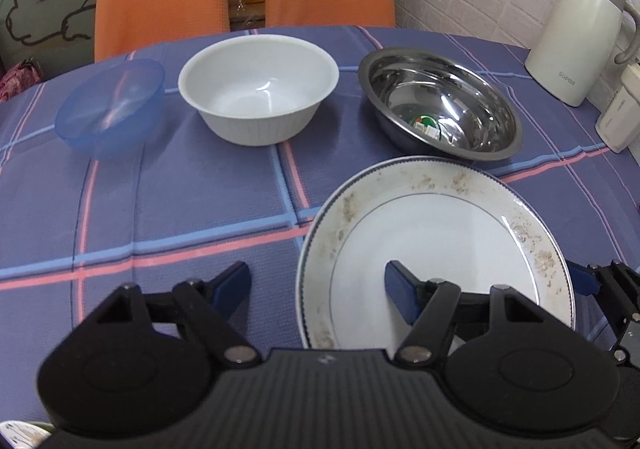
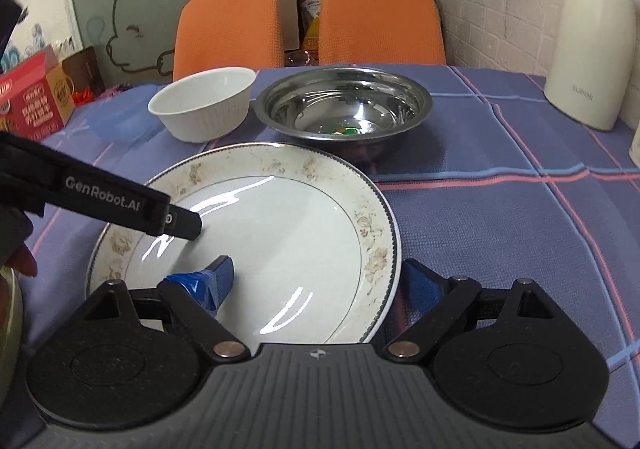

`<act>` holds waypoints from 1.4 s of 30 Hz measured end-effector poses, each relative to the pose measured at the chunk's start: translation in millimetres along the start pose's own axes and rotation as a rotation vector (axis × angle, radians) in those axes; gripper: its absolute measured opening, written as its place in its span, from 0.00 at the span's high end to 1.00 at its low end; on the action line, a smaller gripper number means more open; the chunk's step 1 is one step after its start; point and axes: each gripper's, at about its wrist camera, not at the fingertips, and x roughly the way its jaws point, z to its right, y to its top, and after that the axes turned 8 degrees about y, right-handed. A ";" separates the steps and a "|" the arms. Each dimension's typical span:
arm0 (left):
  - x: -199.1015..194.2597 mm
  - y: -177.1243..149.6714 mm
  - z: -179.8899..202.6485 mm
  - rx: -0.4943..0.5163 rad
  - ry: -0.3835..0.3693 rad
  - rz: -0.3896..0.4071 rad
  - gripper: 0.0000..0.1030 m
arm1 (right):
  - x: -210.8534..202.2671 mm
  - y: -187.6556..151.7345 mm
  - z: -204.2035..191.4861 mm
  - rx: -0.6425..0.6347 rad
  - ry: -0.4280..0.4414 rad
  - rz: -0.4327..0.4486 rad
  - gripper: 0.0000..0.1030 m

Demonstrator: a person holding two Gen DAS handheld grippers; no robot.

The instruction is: Organize plates and bowls

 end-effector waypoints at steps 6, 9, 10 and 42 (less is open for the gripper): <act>-4.5 -2.4 7.7 0.010 -0.017 0.010 0.56 | 2.6 -1.5 -7.3 0.035 -0.010 0.032 0.23; -7.0 -3.0 4.1 -0.015 -0.029 -0.010 0.62 | -1.7 -0.7 -5.2 0.121 0.005 0.059 0.23; -8.5 -4.1 3.0 -0.015 -0.031 -0.011 0.62 | -3.5 -0.9 -6.1 0.138 0.014 0.065 0.23; -156.6 -114.7 -146.6 -0.205 0.154 0.152 0.64 | -58.2 -19.1 -170.8 -0.030 0.230 0.178 0.23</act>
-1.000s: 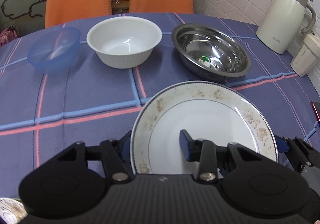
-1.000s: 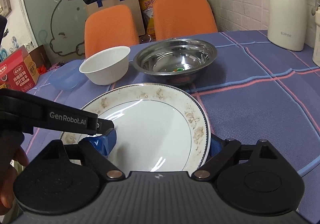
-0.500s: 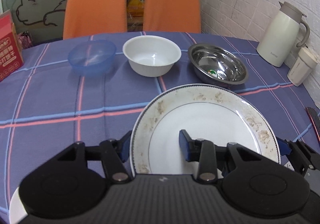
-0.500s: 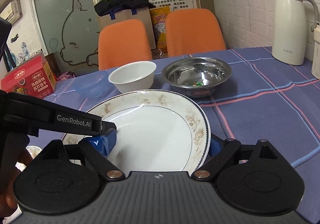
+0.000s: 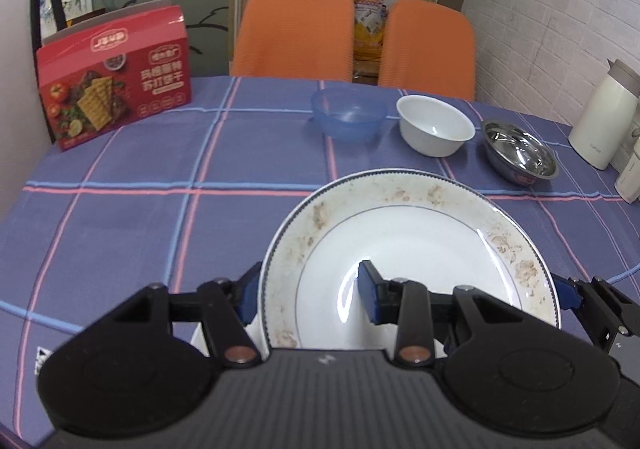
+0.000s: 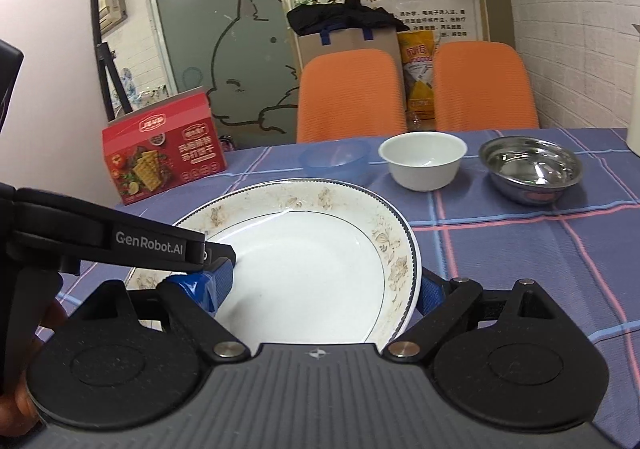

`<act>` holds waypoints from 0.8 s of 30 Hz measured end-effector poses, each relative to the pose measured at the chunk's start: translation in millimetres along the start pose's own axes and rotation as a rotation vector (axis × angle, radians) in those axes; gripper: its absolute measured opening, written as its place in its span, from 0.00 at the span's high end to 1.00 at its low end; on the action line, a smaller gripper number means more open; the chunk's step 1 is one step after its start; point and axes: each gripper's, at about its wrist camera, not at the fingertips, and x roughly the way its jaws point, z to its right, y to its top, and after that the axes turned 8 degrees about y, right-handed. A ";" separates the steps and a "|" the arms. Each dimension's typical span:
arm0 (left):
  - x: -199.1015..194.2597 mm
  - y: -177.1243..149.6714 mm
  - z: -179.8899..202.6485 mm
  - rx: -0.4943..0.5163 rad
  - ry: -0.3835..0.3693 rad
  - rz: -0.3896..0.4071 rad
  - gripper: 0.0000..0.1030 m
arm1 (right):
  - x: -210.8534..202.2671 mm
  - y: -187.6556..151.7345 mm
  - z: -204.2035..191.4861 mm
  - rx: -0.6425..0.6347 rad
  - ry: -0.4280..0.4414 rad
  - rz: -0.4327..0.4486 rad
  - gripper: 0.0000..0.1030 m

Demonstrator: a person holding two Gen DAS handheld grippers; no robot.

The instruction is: Organize plates and bowls

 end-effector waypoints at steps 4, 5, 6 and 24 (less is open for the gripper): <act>-3.3 -18.6 -23.3 -0.024 0.017 -0.019 0.64 | 4.8 -11.1 -22.1 -0.013 0.039 -0.032 0.23; -2.8 -22.8 -28.0 -0.029 0.019 -0.027 0.64 | 5.3 -14.3 -26.6 -0.015 0.045 -0.042 0.23; -1.3 -25.7 -31.7 -0.037 0.019 -0.033 0.64 | 6.0 -17.1 -29.4 -0.016 0.048 -0.051 0.23; -19.0 -36.7 -50.1 -0.054 -0.025 0.071 0.38 | 14.0 -36.4 -35.2 -0.058 0.028 -0.107 0.25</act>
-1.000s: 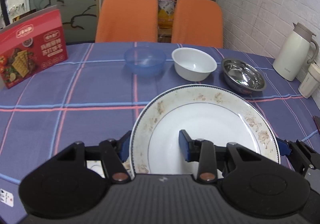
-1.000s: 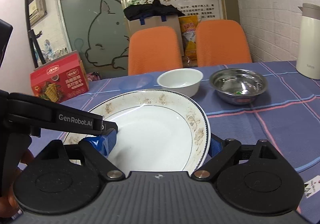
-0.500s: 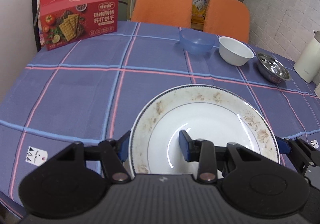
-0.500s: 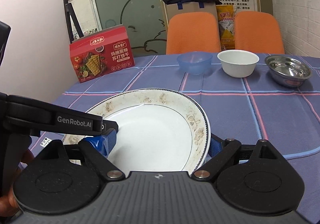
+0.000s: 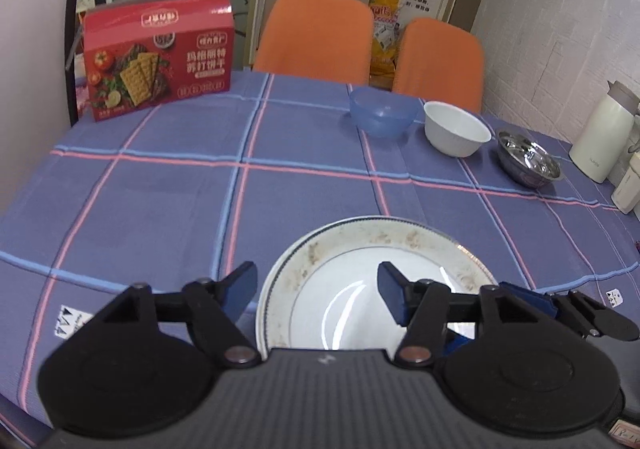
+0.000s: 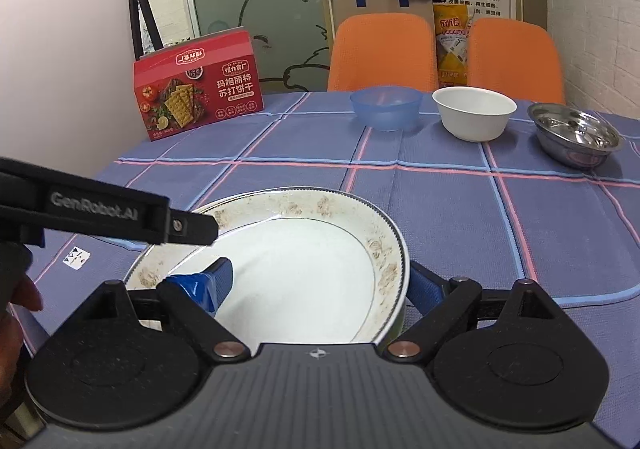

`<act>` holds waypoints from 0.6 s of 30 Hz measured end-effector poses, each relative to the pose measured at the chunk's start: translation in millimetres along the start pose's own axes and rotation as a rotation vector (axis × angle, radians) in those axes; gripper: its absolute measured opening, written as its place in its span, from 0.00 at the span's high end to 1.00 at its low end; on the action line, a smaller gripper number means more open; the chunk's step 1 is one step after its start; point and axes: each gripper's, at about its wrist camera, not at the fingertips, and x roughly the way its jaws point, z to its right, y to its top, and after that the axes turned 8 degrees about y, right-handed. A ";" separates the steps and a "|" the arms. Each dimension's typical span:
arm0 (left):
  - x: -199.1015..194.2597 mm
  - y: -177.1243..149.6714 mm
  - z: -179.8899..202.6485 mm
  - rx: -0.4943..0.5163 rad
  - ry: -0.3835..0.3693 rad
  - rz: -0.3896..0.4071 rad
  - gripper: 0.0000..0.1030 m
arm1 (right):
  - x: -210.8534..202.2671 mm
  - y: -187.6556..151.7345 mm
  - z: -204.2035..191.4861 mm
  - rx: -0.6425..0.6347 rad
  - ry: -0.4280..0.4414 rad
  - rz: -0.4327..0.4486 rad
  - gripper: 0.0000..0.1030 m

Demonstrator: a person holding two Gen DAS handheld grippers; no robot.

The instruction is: Organize plates and bowls

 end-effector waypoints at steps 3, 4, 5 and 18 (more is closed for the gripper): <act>-9.4 6.2 1.7 0.005 0.003 0.037 0.36 | -3.8 0.3 -0.9 0.001 0.010 0.017 0.25; -11.0 7.5 2.5 0.007 0.000 0.043 0.36 | -5.2 0.8 -2.1 -0.005 0.012 0.024 0.25; -12.1 8.9 3.5 0.007 -0.002 0.047 0.35 | -7.2 1.4 -3.0 -0.008 0.011 0.034 0.25; -11.8 9.6 35.2 0.043 -0.051 0.048 0.27 | -29.8 1.3 33.1 0.094 -0.019 0.077 0.25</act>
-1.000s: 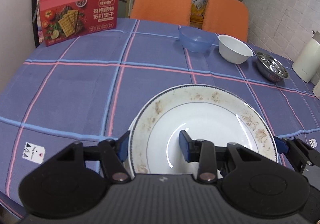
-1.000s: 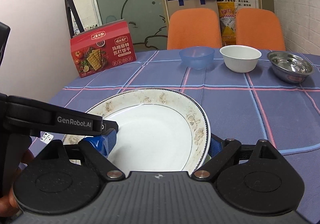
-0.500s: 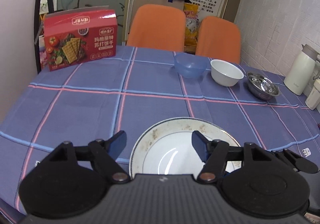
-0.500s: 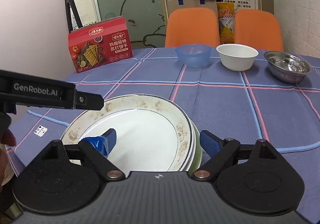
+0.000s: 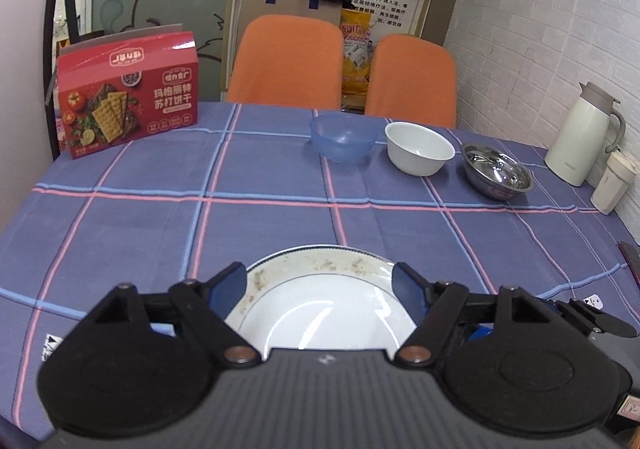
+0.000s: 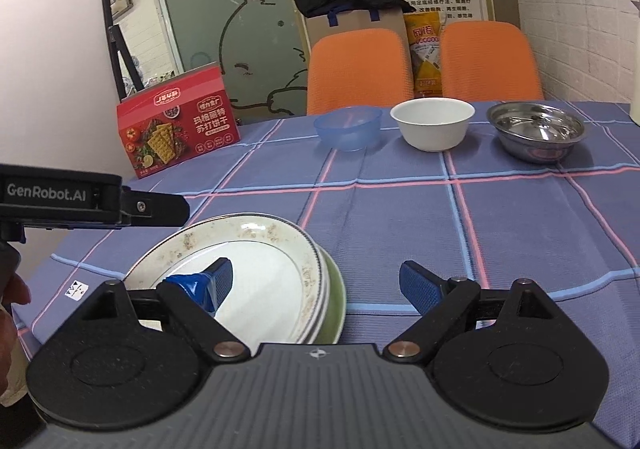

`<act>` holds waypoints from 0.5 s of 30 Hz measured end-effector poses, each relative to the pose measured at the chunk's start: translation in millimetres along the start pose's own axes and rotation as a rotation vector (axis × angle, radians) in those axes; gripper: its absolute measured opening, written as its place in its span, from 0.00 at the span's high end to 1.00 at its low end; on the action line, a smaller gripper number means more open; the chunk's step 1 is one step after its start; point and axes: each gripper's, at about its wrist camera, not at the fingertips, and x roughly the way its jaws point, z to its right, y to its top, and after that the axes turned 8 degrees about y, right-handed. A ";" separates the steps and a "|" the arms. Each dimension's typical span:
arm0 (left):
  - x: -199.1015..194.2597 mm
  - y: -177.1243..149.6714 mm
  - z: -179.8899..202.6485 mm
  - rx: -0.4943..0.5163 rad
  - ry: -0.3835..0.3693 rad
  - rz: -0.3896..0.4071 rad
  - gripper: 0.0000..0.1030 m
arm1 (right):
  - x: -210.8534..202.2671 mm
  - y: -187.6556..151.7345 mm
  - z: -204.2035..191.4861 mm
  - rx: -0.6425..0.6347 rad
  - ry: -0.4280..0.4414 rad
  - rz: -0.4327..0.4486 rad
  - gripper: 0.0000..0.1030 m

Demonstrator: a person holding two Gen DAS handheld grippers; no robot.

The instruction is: Organize plates and bowls

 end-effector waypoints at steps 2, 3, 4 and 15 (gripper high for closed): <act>2.4 1.8 8.7 0.007 -0.016 -0.004 0.26 | -5.6 0.8 12.4 0.033 -0.016 0.013 0.25; 3.5 2.3 13.1 0.012 -0.022 -0.006 0.26 | -8.0 1.0 17.7 0.045 -0.024 0.019 0.25; 4.9 3.1 18.9 0.020 -0.027 -0.006 0.26 | -10.6 0.9 23.4 0.057 -0.034 0.023 0.25; 30.1 3.5 78.5 0.098 -0.060 -0.051 0.25 | -37.9 -8.4 87.2 0.197 -0.137 0.055 0.24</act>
